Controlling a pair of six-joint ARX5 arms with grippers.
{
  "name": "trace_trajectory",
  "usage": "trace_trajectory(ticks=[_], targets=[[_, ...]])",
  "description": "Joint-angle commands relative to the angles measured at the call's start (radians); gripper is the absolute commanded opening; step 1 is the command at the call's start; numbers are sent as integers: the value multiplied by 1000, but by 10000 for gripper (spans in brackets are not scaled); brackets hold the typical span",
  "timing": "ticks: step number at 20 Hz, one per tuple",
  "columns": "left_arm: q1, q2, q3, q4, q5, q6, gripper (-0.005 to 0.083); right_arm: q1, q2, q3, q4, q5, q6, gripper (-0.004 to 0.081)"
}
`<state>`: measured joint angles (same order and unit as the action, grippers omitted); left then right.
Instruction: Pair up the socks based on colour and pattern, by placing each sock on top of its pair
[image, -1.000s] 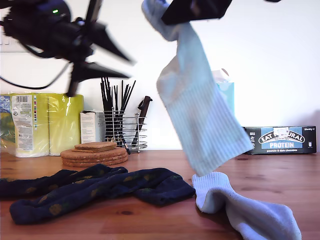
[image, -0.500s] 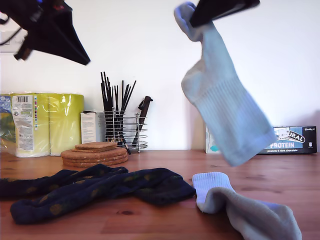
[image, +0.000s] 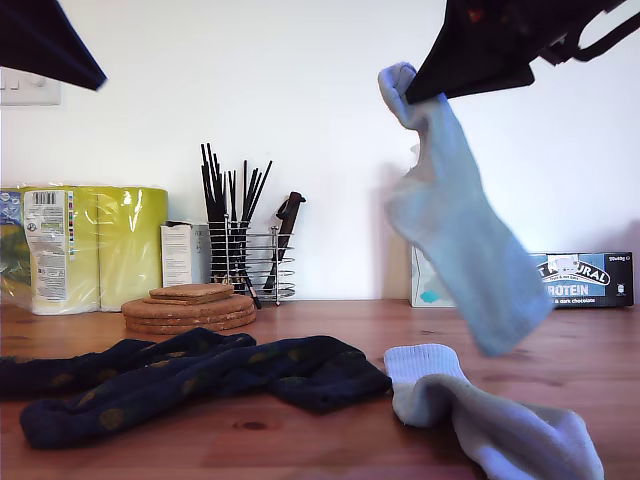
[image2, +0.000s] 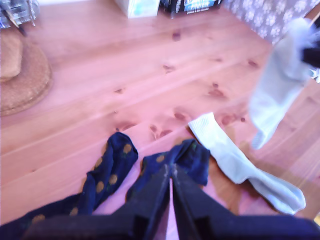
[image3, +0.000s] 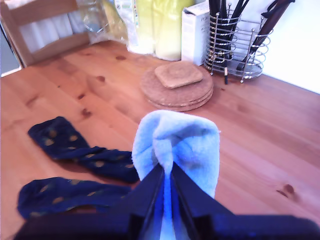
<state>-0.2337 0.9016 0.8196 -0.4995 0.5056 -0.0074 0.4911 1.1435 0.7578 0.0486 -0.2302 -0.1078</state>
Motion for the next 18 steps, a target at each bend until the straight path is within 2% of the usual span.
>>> trace_trajectory(ticks=[1,5,10,11,15,18], targets=[[-1,-58,-56,8,1,8,-20,-23,44,3,69,-6,3,-12],[-1,-143,-92,-52,1,7,-20,-71,189,53,217,-31,2,-12],[-1,-150,-92,-61,2,7,-20,-103,331,123,347,-58,3,-12],[-1,-150,-92,-61,2,7,-20,-106,353,123,357,-60,3,-13],[-1,-150,-92,-69,2,8,-20,-94,447,121,340,-154,6,-12],[-1,-150,-92,-71,2,9,-20,-63,445,92,318,-182,-2,-12]])
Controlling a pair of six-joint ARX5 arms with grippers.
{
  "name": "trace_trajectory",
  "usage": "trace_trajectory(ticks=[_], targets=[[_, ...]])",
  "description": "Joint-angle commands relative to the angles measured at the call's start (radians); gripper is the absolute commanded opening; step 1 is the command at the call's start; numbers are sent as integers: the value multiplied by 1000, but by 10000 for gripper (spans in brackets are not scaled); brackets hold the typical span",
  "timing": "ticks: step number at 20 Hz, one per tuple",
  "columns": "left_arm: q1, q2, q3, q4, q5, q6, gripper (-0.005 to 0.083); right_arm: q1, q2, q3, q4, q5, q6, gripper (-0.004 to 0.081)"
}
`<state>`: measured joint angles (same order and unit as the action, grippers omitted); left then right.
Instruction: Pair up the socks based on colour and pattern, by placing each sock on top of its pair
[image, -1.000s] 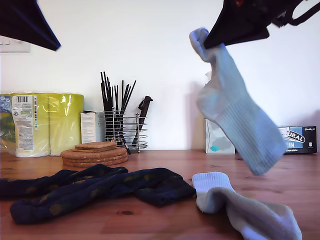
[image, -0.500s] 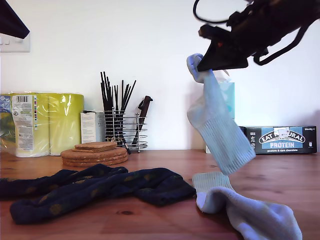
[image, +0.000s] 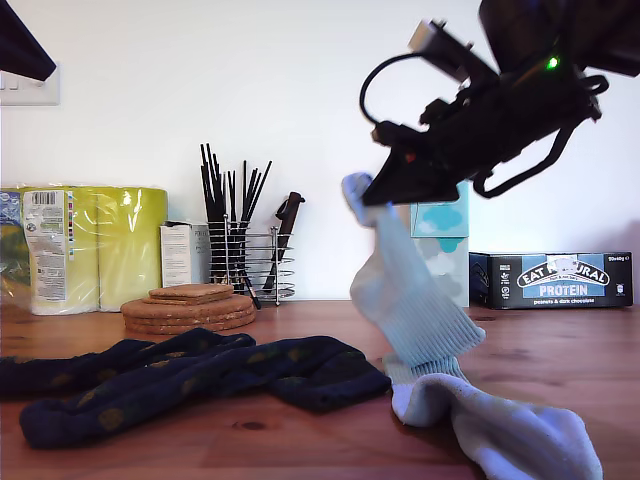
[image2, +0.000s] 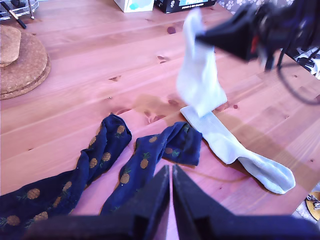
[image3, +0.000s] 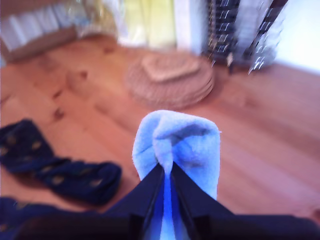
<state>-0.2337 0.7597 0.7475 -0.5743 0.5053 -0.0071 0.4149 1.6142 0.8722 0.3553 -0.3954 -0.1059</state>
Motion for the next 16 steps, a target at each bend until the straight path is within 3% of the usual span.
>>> trace_trajectory(ticks=[1,9,10,13,16], targets=[[-1,-8,-20,3,2,9,-20,16,-32,-36,-10,-34,-4,-12],[-1,-8,-20,3,2,29,-20,16,-148,-146,-286,-231,-99,2],[-1,-8,-20,5,2,36,-20,14,-157,-146,-337,-240,-119,36],[-1,-8,-20,7,2,42,-20,1,-182,-146,-531,-303,-147,240],[-1,-8,-20,7,2,43,-20,-12,-235,-145,-695,-354,-143,355]])
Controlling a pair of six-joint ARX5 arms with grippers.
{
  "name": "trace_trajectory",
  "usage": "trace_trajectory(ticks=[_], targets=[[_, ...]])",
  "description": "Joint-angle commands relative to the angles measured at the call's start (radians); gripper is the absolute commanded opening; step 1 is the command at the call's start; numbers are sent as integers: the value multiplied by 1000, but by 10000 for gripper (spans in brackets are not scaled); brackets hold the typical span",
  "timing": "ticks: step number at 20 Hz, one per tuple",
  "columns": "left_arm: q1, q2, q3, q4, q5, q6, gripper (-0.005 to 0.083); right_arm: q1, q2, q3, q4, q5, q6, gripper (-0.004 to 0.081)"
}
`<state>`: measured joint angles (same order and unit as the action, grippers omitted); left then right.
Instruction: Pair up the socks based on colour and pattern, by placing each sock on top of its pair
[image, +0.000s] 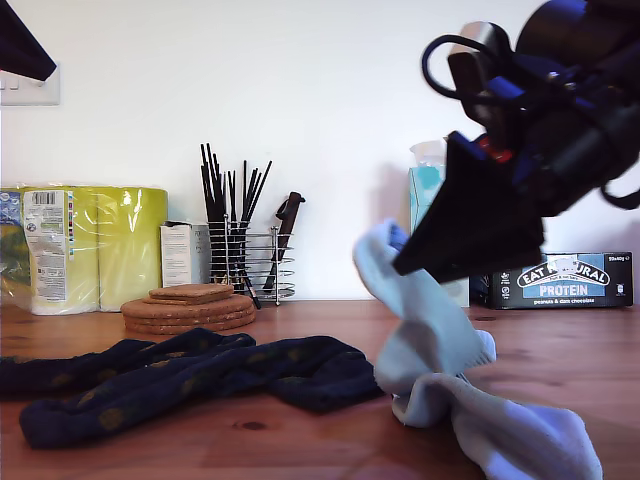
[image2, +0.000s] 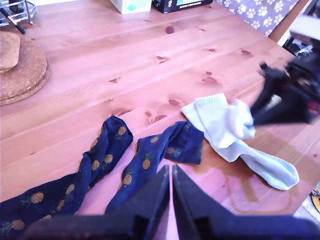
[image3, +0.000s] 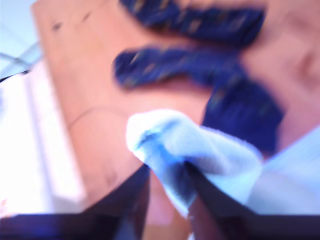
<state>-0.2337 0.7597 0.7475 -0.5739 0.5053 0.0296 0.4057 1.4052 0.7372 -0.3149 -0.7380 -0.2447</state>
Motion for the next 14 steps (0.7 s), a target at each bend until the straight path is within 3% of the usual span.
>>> trace_trajectory(ticks=[1,10,11,12,13,14], targets=[[-1,-7,-20,8,2,10,-20,-3,-51,-9,-83,-12,-6,388],[-1,9,-20,22,2,24,-20,0,-277,75,-466,-12,-13,366],[-1,21,-20,23,2,25,-20,0,-291,87,-488,-12,7,270],[-1,38,-20,23,2,32,-20,0,-304,90,-491,-11,36,79],[-1,63,-20,27,2,34,-20,0,-318,90,-488,-10,26,-2],[-1,87,-20,34,2,34,-20,4,-338,90,-473,22,25,-16]])
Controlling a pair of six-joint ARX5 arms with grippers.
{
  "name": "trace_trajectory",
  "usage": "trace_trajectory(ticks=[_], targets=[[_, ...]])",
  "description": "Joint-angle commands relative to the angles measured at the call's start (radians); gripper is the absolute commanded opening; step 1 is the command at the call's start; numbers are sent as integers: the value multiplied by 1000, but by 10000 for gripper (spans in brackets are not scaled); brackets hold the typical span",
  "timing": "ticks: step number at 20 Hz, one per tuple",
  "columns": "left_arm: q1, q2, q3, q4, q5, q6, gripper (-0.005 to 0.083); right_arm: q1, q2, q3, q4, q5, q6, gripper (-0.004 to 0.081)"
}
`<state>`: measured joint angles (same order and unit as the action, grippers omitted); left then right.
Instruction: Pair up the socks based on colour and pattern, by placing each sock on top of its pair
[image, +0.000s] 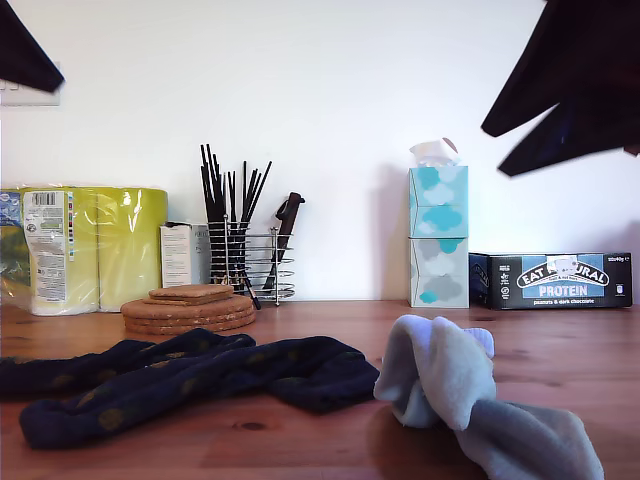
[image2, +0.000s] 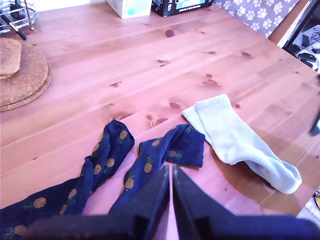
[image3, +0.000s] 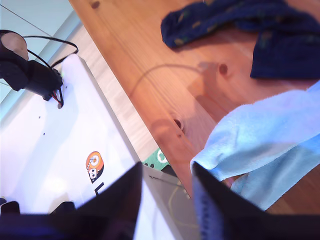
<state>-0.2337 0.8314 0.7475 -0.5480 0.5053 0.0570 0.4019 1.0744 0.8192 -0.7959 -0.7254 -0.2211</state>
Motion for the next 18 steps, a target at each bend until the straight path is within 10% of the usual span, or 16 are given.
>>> trace_trajectory(ticks=[1,9,18], targets=[[-1,41,-20,23,2,16,-20,16,-32,8,32,65,2,-13],[-2,217,-20,214,18,124,-20,34,-378,-29,173,600,95,-13],[-69,475,-16,433,95,261,-20,37,-648,-233,166,663,184,-13]])
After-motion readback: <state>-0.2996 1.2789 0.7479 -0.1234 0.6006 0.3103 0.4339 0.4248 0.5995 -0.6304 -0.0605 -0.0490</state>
